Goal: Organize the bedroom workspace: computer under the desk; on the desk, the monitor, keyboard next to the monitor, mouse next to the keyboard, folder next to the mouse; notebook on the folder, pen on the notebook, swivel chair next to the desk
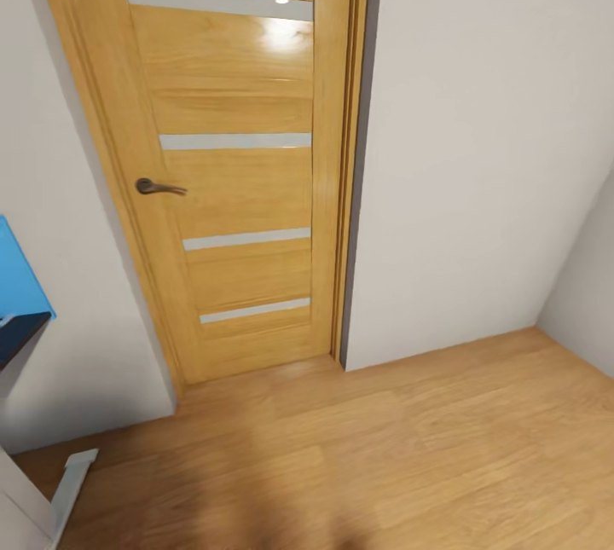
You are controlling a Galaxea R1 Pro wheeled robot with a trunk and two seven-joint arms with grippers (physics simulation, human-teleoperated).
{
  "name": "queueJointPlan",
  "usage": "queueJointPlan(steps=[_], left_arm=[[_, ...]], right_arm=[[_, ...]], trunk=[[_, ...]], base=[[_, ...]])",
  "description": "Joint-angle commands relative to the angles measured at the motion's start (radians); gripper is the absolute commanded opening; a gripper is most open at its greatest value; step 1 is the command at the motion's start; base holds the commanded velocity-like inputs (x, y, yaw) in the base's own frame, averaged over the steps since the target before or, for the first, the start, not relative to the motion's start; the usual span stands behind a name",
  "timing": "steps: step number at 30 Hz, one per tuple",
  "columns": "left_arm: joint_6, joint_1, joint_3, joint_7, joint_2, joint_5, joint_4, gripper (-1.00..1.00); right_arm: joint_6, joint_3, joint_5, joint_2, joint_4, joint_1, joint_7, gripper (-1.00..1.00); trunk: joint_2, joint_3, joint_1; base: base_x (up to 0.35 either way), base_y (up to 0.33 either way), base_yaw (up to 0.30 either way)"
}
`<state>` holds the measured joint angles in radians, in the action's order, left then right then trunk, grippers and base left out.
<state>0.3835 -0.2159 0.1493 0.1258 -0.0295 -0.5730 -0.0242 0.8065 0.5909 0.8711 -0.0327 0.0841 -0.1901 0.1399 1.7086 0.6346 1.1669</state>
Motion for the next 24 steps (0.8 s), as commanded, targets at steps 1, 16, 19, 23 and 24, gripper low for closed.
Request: queueJointPlan(steps=[1, 16, 19, 23, 24], left_arm=[[0.002, 0.000, 0.009, 0.005, -0.004, -0.005, 0.000, 1.00], [0.002, 0.000, 0.010, 0.004, -0.010, -0.008, 0.000, 1.00], [0.002, 0.000, 0.010, 0.005, -0.010, -0.009, 0.000, 1.00], [0.001, 0.000, 0.010, 0.005, -0.010, -0.009, 0.000, 1.00], [0.000, 0.000, 0.010, 0.005, -0.010, -0.009, 0.000, 1.00]], right_arm=[[0.000, 0.009, -0.001, 0.000, 0.001, 0.000, 0.010, 1.00], [-0.003, 0.039, -0.002, 0.008, -0.003, 0.000, 0.009, 1.00], [-0.003, 0.073, -0.002, 0.009, -0.003, 0.000, 0.009, 1.00], [-0.004, 0.103, 0.000, 0.009, -0.003, 0.000, 0.010, 1.00], [-0.004, 0.106, 0.000, 0.009, -0.003, 0.000, 0.010, 1.00]], trunk=[[0.000, 0.001, 0.000], [0.000, 0.001, 0.000], [0.000, 0.001, 0.000], [0.000, 0.001, 0.000], [0.000, 0.001, 0.000]], base=[[0.000, 0.000, 0.161], [0.000, 0.000, 0.230], [0.000, 0.000, 0.247], [0.000, 0.000, 0.248], [0.000, 0.000, 0.248]])
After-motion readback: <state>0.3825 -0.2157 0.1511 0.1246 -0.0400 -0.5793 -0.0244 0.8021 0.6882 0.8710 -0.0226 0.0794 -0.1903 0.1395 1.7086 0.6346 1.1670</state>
